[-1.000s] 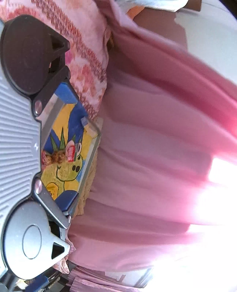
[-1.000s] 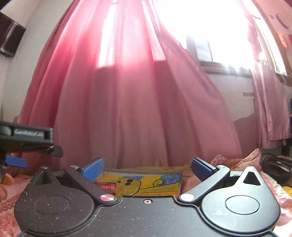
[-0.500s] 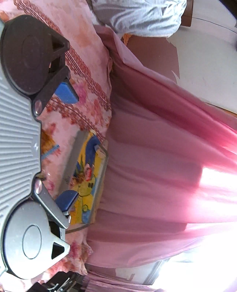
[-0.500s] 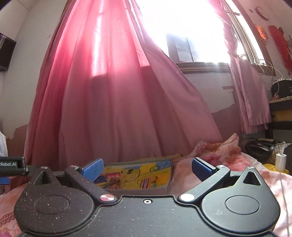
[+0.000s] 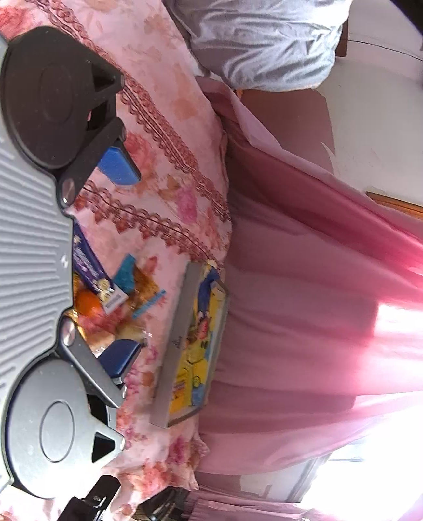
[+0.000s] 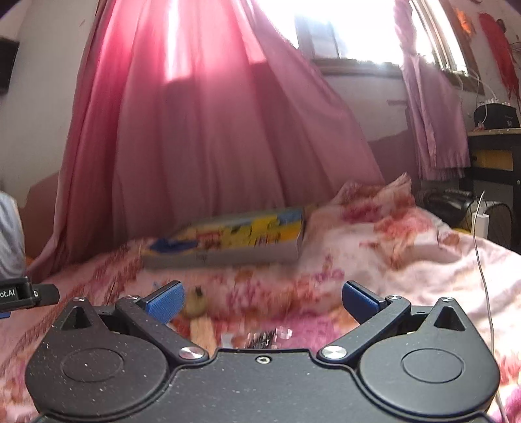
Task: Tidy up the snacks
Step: 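Move both tools back over the remaining snacks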
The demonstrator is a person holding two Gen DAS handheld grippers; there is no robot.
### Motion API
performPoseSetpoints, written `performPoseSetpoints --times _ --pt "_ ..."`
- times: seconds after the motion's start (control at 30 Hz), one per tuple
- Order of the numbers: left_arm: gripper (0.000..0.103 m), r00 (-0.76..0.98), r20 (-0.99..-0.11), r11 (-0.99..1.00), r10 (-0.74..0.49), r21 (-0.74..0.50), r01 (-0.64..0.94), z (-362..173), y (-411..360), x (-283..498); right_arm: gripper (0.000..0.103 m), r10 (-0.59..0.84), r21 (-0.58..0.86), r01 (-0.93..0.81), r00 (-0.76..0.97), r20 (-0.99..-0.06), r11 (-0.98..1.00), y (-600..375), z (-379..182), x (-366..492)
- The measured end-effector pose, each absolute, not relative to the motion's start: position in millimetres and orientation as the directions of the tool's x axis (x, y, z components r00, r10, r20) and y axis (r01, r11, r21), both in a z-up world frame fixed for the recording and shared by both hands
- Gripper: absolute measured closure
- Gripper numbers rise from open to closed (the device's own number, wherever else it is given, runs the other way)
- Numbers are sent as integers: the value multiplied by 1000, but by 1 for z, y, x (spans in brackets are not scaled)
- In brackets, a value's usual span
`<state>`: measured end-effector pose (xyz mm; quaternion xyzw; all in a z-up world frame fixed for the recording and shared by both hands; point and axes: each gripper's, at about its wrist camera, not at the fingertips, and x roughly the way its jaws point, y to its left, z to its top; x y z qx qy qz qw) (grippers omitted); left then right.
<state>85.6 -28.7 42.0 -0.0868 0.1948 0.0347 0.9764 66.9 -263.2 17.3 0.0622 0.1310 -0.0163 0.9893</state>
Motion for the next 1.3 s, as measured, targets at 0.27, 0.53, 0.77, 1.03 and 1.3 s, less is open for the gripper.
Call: performPoseSetpoints --times 0.27,0.53,0.77,1.03,1.3 --pt "0 874 -485 986 29 -130 -104 9 -17 75 1 24 46 -8 937 -350 999 -235 3 54" --pt "0 803 -596 969 1 -196 -147 -21 -4 70 1 23 -34 -47 859 -511 998 -217 -16 79" --pt "0 783 -621 966 20 -190 -176 -26 0 75 1 20 -47 -55 833 -552 997 -214 -23 87" --pt "0 770 -637 966 37 -173 -190 -27 1 79 1 17 -47 -54 813 -582 997 -214 -27 94" --pt "0 752 -658 965 33 -176 -195 -28 1 86 1 41 -9 -60 779 -626 998 -217 -26 108"
